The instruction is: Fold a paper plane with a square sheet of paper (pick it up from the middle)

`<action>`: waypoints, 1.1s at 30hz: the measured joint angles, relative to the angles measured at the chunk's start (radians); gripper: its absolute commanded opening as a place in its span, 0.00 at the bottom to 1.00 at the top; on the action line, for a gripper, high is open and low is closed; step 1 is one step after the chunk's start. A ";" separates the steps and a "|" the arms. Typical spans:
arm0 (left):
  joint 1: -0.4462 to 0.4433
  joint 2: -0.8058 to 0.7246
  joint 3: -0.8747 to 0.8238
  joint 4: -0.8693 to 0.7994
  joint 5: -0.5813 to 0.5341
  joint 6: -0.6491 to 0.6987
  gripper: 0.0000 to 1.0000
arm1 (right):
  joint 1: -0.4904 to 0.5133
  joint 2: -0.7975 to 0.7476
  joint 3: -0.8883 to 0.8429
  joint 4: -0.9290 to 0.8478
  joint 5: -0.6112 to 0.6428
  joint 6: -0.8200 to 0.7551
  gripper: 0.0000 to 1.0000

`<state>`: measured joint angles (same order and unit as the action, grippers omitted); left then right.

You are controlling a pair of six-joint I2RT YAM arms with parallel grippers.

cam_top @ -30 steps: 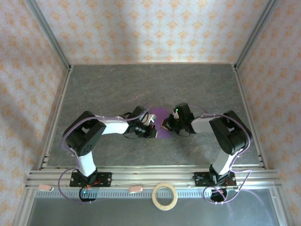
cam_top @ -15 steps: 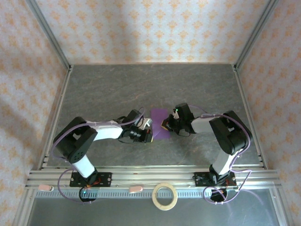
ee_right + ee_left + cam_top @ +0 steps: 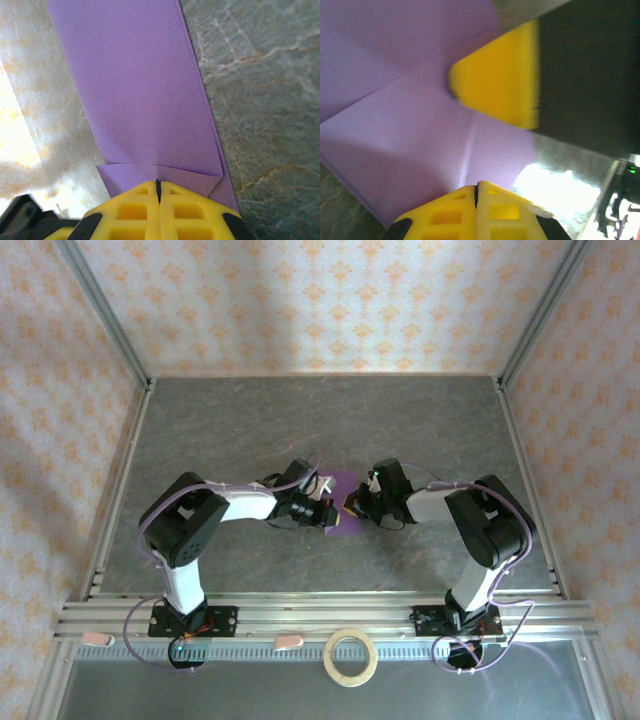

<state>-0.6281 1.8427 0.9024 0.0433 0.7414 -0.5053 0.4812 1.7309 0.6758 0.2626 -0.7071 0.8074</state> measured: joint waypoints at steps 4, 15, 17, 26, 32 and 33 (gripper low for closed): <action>0.002 0.009 -0.010 0.014 -0.006 0.005 0.00 | 0.000 0.000 0.002 -0.002 -0.005 0.002 0.00; 0.002 -0.041 -0.120 0.133 -0.016 0.009 0.00 | 0.015 -0.027 0.055 -0.106 0.001 -0.001 0.00; 0.002 -0.041 -0.120 0.133 -0.017 0.009 0.00 | 0.039 -0.029 0.057 -0.105 0.001 0.001 0.00; 0.002 -0.036 -0.112 0.128 -0.016 0.013 0.00 | 0.038 0.000 0.039 -0.087 -0.016 0.004 0.00; 0.003 -0.026 -0.103 0.126 -0.009 0.016 0.00 | -0.015 0.000 0.032 -0.084 -0.041 -0.017 0.00; 0.003 -0.025 -0.101 0.126 -0.008 0.016 0.00 | -0.028 -0.001 0.033 -0.087 -0.042 -0.023 0.00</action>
<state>-0.6254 1.8179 0.8017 0.1688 0.7330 -0.4889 0.4530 1.7302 0.7086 0.1757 -0.7490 0.7841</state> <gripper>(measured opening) 0.062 0.042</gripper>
